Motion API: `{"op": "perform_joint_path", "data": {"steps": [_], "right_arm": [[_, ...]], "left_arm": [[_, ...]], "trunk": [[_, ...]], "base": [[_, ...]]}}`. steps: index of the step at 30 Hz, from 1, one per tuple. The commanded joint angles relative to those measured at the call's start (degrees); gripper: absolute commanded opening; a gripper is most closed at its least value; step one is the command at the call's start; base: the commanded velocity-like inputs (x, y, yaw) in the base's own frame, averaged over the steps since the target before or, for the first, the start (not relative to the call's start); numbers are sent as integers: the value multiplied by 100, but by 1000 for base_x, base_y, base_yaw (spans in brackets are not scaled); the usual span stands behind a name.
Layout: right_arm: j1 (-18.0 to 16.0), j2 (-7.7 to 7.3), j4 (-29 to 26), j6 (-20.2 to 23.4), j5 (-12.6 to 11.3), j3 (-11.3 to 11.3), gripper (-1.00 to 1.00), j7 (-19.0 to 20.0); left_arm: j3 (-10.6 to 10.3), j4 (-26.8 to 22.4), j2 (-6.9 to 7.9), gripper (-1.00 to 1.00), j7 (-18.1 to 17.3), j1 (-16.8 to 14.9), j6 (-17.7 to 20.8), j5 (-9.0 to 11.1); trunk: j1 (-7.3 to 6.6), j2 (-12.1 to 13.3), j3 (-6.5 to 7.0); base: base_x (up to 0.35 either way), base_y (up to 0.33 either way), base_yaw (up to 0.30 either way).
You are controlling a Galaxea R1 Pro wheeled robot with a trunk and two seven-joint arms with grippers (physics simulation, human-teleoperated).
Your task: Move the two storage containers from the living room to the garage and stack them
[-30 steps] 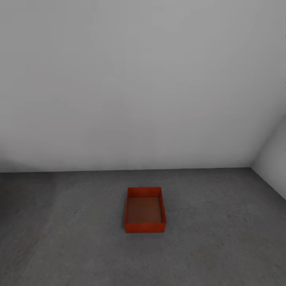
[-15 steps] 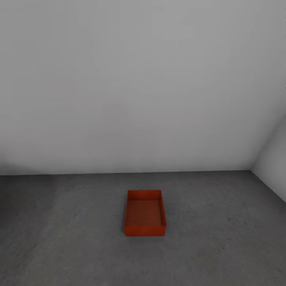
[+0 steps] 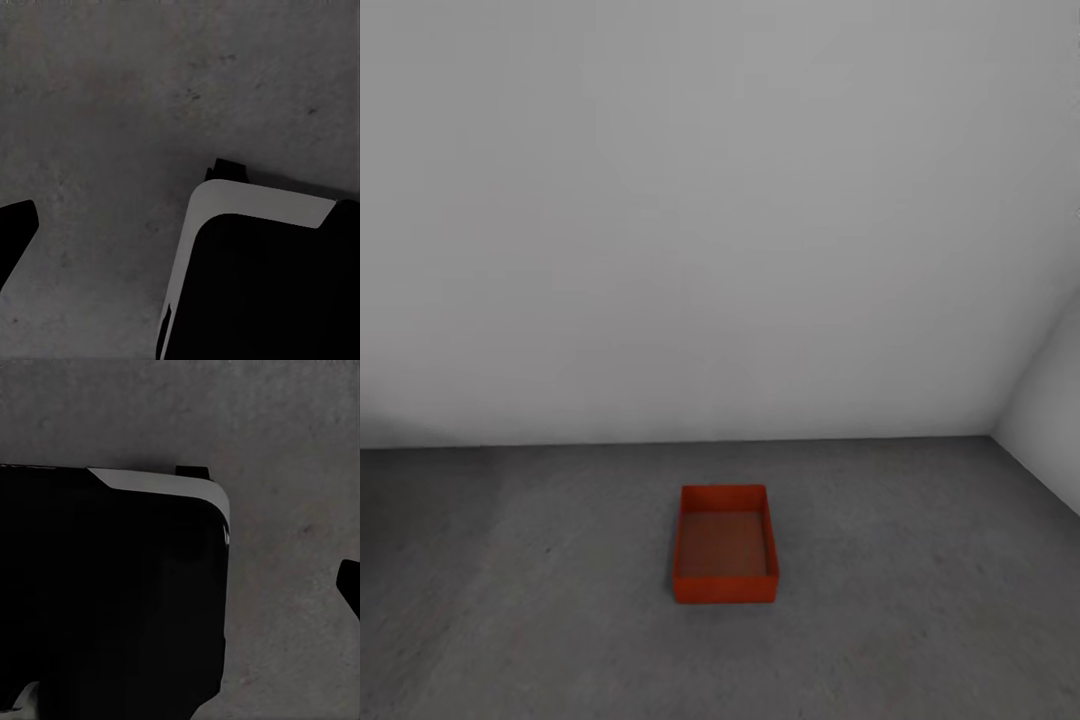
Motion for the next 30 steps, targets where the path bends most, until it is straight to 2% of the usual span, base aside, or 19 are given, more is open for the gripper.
{"op": "perform_joint_path", "data": {"steps": [1, 30], "right_arm": [[-8, 3, 21, -27, -11, 44, 100, -26], [-8, 5, 19, -33, -13, 44, 100, -29]], "left_arm": [[-7, 5, 0, 100, 5, -4, -19, 34], [-2, 5, 0, 100, 5, -4, -19, 34]], "trunk": [[1, -4, 3], [1, -4, 277]], "base": [[0, 0, 0], [0, 0, 0]]}}
